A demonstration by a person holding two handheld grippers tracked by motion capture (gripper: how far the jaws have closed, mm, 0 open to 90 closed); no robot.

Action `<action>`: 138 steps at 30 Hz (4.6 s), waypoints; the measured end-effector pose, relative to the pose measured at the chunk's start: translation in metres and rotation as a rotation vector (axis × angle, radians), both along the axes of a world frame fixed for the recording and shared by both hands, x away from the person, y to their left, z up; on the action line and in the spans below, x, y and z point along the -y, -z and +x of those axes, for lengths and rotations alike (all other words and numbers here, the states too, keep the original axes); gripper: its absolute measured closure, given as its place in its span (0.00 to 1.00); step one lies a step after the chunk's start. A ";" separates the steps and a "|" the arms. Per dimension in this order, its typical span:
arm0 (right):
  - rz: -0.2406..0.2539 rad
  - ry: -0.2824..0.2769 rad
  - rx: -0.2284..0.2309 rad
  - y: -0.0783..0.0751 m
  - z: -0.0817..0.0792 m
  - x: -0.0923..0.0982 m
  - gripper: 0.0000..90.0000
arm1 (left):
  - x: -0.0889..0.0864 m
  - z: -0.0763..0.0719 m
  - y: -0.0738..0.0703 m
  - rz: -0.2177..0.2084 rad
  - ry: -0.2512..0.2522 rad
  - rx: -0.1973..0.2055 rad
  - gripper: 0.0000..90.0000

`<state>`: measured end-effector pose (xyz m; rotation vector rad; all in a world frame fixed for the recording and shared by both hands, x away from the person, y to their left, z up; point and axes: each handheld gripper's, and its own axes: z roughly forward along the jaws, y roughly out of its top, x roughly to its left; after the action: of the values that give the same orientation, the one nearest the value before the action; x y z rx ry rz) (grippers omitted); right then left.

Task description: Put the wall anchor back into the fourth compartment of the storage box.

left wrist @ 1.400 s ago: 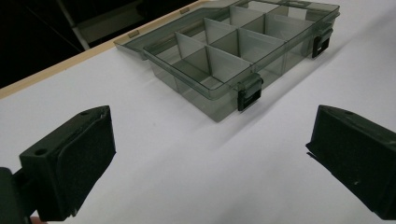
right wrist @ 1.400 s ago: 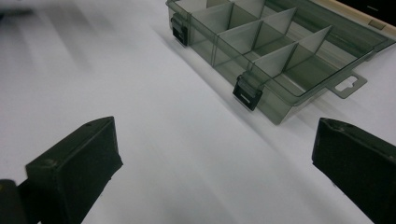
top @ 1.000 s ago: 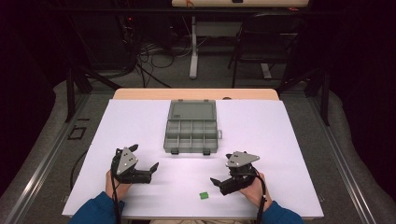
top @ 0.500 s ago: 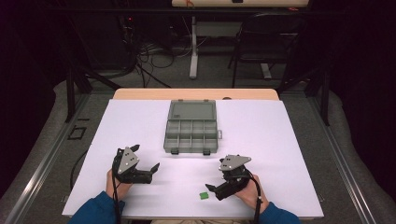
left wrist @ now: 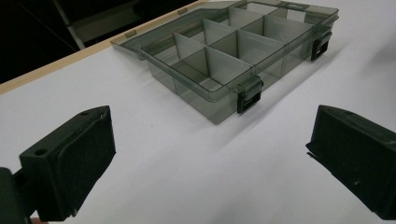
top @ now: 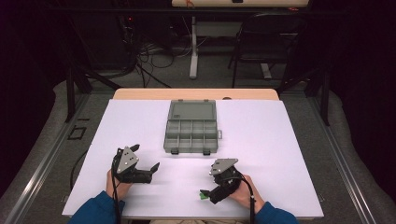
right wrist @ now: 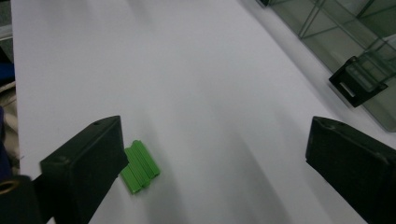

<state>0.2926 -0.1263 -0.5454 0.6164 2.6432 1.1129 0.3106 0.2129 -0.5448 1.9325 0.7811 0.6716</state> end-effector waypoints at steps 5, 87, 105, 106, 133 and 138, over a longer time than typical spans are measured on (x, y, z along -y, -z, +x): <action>-0.025 -0.003 -0.009 0.002 -0.001 -0.003 0.21 | 0.000 0.000 0.000 -0.003 0.002 -0.003 0.00; -0.026 0.015 0.016 -0.006 0.000 0.006 0.93 | 0.001 0.002 0.000 -0.011 0.008 -0.008 0.00; -0.026 0.106 0.071 -0.020 0.014 0.021 0.93 | 0.001 0.003 0.001 -0.015 0.010 -0.013 0.00; -0.026 0.108 0.075 -0.021 0.014 0.022 0.93 | 0.001 0.003 0.001 -0.013 0.011 -0.013 0.00; -0.006 0.155 0.101 -0.038 0.033 0.022 0.93 | 0.001 0.004 0.001 -0.019 0.012 -0.012 0.00; -0.006 0.153 0.104 -0.041 0.036 0.021 0.93 | 0.001 0.003 0.001 -0.020 0.007 -0.013 0.00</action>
<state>0.3286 -0.1472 -0.5047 0.7260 2.4645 1.0632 0.3139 0.2122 -0.5456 1.9222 0.7859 0.6449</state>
